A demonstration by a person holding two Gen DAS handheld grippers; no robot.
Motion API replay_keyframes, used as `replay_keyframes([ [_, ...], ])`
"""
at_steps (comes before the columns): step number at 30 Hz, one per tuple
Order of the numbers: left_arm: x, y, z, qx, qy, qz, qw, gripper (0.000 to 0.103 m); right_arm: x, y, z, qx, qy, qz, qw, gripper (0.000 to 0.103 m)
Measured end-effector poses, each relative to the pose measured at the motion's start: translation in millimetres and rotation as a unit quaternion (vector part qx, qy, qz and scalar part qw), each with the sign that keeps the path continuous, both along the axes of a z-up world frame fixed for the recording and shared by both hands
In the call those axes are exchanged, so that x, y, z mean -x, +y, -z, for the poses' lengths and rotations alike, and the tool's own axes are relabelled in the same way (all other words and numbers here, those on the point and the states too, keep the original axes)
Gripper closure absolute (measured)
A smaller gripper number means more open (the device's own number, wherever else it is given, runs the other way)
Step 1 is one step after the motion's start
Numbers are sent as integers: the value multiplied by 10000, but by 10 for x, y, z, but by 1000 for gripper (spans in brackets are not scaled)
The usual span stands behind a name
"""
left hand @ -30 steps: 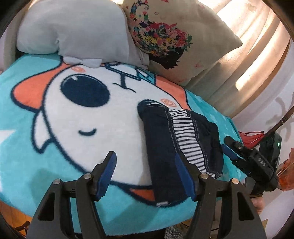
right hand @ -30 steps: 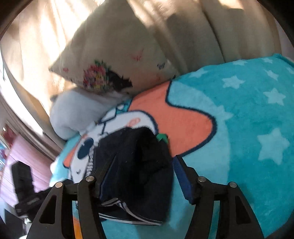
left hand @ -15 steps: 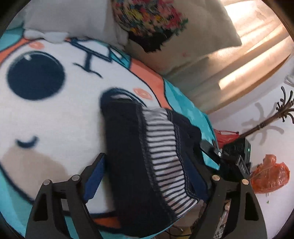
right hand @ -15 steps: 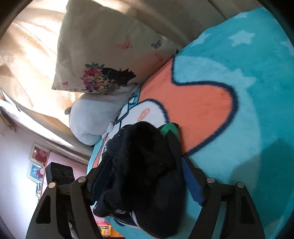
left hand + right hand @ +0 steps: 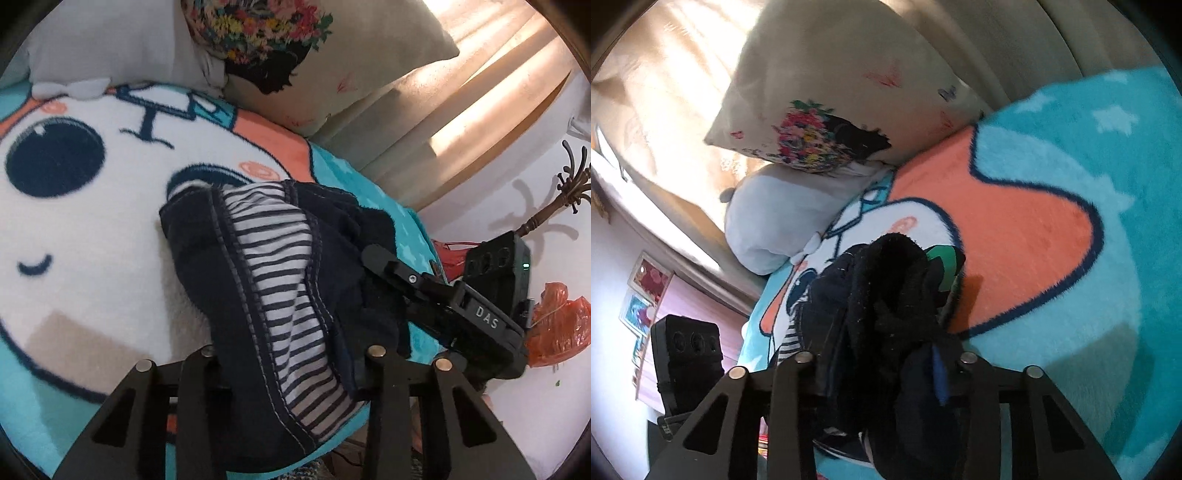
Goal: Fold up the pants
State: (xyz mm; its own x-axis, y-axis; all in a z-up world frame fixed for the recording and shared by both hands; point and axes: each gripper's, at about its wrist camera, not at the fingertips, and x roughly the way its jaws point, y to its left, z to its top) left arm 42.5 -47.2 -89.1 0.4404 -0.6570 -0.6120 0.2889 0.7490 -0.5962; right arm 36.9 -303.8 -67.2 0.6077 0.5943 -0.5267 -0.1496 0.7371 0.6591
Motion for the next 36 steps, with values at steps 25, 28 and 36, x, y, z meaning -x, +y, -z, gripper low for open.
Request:
replay_keyframes([
  [25, -137, 293, -288, -1199, -395, -299, 9916, 51, -530, 285, -71, 869, 78, 236, 9959, 47],
  [28, -117, 447, -340, -1018, -399, -492, 9928, 41, -458, 212, -214, 867, -161, 217, 9959, 34],
  [36, -398, 657, -114, -175, 83, -720, 9972, 39, -708, 265, 125, 130, 375, -129, 9991, 27],
])
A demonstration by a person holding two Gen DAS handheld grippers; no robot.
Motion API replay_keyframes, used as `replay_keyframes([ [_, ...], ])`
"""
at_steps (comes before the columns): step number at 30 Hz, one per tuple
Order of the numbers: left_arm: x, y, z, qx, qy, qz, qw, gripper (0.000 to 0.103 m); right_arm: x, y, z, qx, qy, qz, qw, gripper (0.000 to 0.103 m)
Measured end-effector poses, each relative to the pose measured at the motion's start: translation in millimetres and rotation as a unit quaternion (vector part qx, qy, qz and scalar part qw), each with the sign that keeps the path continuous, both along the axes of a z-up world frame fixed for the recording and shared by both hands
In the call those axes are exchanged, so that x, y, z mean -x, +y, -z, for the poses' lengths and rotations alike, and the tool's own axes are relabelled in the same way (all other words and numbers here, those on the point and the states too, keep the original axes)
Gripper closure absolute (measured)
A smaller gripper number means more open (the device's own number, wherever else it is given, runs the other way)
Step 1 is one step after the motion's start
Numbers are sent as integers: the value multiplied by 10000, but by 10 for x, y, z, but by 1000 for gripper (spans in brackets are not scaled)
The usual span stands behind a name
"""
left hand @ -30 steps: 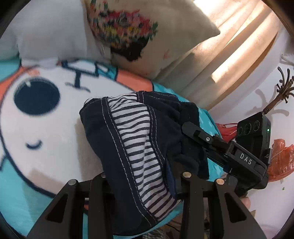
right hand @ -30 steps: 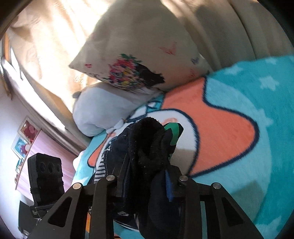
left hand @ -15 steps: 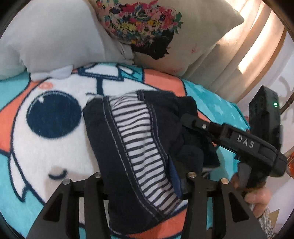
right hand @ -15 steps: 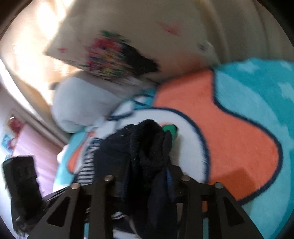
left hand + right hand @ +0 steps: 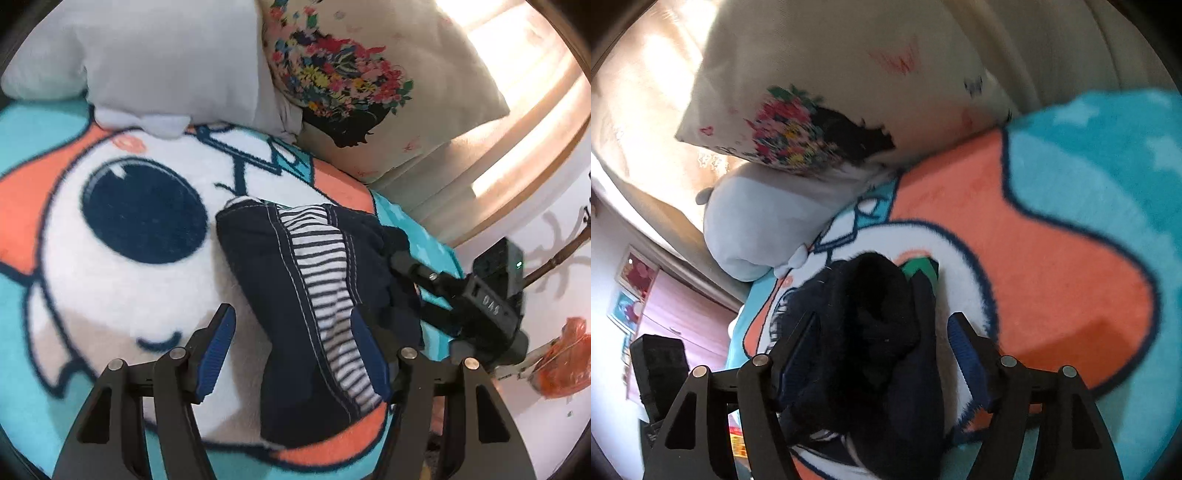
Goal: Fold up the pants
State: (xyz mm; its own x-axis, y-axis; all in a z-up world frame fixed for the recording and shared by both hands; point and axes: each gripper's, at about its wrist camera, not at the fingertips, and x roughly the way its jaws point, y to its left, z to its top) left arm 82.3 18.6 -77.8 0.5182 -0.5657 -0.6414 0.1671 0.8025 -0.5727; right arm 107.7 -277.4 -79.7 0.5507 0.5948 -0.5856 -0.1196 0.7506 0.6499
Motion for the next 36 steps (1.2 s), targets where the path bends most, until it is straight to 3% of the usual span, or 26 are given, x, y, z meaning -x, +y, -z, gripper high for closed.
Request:
replay_keyframes([
  [3, -93, -101, 92, 334, 111, 151, 9993, 38, -38, 20, 97, -239, 71, -28, 9997, 27],
  [6, -123, -229, 137, 395, 186, 179, 9989, 38, -54, 90, 88, -270, 29, -140, 9995, 28],
  [8, -94, -296, 98, 278, 169, 191, 9993, 63, -53, 182, 62, -147, 30, -298, 9994, 44],
  [11, 2, -335, -46, -24, -17, 157, 9999, 74, 1, 232, -52, 77, -122, -349, 9993, 61],
  [16, 72, -436, -367, -546, -433, 152, 9975, 74, 116, 290, -351, 399, -523, -398, 9970, 64],
  [23, -253, -556, -654, -1128, -765, 197, 9905, 74, 13, 310, -756, 640, -952, -356, 9928, 64],
  [27, -457, -652, -588, -1525, -777, 150, 9851, 74, -166, 346, -723, 857, -892, -279, 9919, 64],
  [36, -726, -722, -411, -1670, -633, 25, 9839, 74, -500, 306, -475, 736, -592, -173, 9954, 66],
])
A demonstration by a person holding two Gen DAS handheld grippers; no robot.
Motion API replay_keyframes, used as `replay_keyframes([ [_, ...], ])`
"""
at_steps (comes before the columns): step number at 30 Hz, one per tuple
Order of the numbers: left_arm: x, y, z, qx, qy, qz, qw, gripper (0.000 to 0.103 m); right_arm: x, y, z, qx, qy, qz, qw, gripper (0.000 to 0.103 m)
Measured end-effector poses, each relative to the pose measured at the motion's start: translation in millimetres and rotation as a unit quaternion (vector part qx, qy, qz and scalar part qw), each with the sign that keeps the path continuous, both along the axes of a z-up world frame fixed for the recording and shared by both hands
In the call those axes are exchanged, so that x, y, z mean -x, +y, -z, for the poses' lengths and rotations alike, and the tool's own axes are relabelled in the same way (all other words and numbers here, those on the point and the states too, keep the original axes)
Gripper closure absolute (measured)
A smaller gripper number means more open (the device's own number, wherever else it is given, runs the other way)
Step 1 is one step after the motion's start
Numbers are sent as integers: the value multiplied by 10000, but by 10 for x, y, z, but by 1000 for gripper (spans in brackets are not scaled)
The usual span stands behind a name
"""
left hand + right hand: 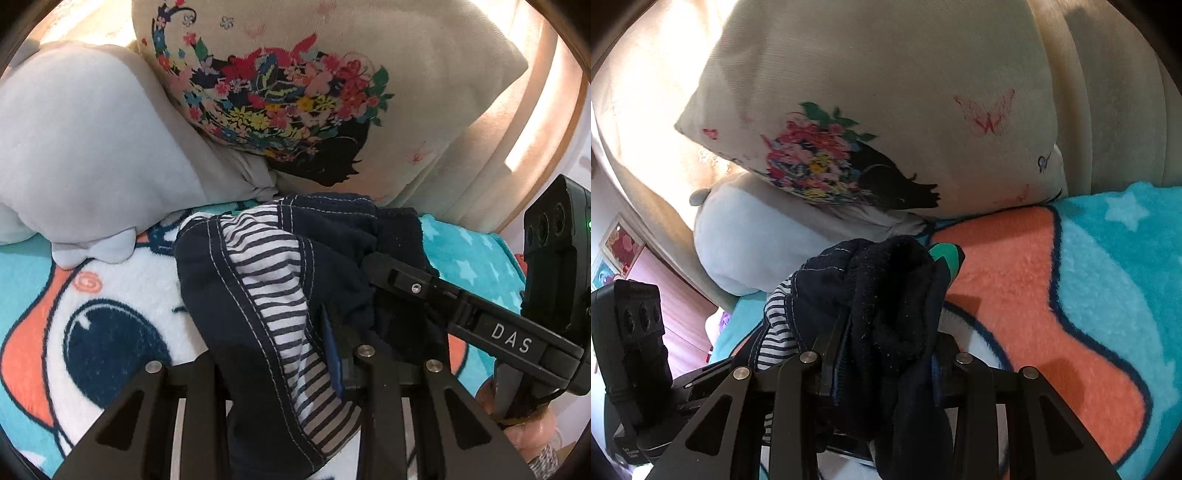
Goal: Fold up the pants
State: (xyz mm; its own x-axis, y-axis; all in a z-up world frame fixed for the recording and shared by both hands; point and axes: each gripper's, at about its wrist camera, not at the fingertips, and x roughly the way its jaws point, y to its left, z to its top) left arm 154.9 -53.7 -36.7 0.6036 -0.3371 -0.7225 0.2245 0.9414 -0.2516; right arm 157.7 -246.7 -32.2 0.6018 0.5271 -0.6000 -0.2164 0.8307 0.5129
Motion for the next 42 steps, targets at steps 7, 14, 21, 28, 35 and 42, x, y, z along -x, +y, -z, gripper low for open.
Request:
replay_keyframes([
  [7, -171, -41, 115, -162, 115, -153, 9997, 74, -208, 27, 99, 32, 136, -29, 9999, 66],
  [14, -276, -59, 191, -186, 176, -217, 9994, 73, -324, 66, 217, 122, 174, -4, 9998, 66],
  [21, -253, -57, 186, -194, 193, -255, 9993, 65, -367, 55, 280, 114, 226, 60, 9997, 60],
  [28, -133, 175, 135, 145, 339, -348, 9987, 61, -312, 23, 227, 408, 182, 210, 9988, 64],
  [35, 74, 414, 134, 201, 303, -663, 9971, 60, -182, -21, 31, 661, -52, 530, 9964, 54],
  [42, 152, 337, 296, 302, 481, -545, 9969, 59, 88, 55, -344, -313, -616, -75, 9976, 54],
])
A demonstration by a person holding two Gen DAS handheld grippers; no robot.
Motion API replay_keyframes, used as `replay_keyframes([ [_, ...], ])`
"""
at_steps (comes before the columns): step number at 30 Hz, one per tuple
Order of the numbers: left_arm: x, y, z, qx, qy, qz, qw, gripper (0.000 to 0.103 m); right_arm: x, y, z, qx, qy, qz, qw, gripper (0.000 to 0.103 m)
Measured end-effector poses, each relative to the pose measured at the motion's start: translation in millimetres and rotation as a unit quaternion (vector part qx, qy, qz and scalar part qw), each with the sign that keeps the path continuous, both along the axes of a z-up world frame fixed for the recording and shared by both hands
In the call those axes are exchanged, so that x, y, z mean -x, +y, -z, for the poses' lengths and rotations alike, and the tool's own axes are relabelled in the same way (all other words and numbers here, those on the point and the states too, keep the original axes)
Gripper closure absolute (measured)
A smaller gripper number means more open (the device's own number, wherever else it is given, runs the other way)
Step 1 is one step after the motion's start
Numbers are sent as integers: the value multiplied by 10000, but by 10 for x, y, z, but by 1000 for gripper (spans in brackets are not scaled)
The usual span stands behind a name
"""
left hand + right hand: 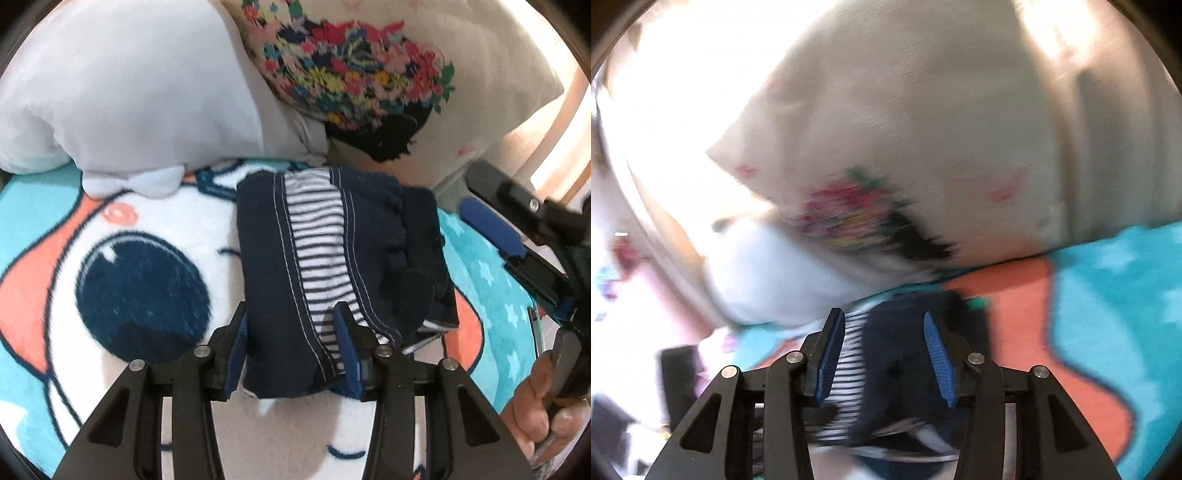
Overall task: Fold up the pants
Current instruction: 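Release the navy bundle and lift both tools away from it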
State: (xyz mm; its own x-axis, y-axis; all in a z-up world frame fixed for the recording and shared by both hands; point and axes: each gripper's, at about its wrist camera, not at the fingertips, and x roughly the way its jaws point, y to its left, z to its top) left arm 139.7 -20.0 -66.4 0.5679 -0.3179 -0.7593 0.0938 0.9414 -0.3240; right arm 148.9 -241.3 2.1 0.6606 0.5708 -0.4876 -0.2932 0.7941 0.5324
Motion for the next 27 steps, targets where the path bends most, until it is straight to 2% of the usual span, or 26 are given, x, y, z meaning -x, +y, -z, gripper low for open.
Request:
replay_keyframes([
  [3, 85, 33, -28, 26, -66, -19, 10000, 59, -127, 106, 169, -155, 440, -319, 9984, 54],
  [4, 105, 47, -35, 31, -83, -33, 10000, 58, -162, 111, 243, -47, 578, -217, 9981, 54],
  [7, 195, 137, -62, 100, -149, -100, 9998, 45, -226, 49, 446, 328, 964, 145, 9947, 55],
  [8, 227, 164, -69, 128, -169, -113, 9997, 44, -222, 18, 479, 427, 995, 229, 9939, 57],
  [10, 270, 179, -74, 53, -191, -159, 9997, 44, -168, 9, 489, 844, 904, 449, 9913, 57],
  [12, 327, 187, -91, -10, -258, -198, 9995, 44, -152, 33, 506, 1352, 851, 710, 9846, 52],
  [13, 342, 191, -95, -29, -279, -200, 9994, 44, -152, 24, 531, 1390, 880, 735, 9836, 51],
  [15, 429, 214, -123, -81, -339, -220, 9991, 44, -108, -73, 554, 1032, 951, 712, 9875, 51],
  [17, 525, 233, -148, -147, -381, -265, 9988, 44, 5, -180, 507, 884, 862, 832, 9889, 51],
  [20, 623, 258, -170, -252, -461, -350, 9980, 44, 217, -282, 389, 968, 624, 984, 9885, 49],
  [27, 983, 118, -295, -841, -957, -495, 9906, 40, 841, -336, 335, 1439, 214, 1293, 9809, 38],
])
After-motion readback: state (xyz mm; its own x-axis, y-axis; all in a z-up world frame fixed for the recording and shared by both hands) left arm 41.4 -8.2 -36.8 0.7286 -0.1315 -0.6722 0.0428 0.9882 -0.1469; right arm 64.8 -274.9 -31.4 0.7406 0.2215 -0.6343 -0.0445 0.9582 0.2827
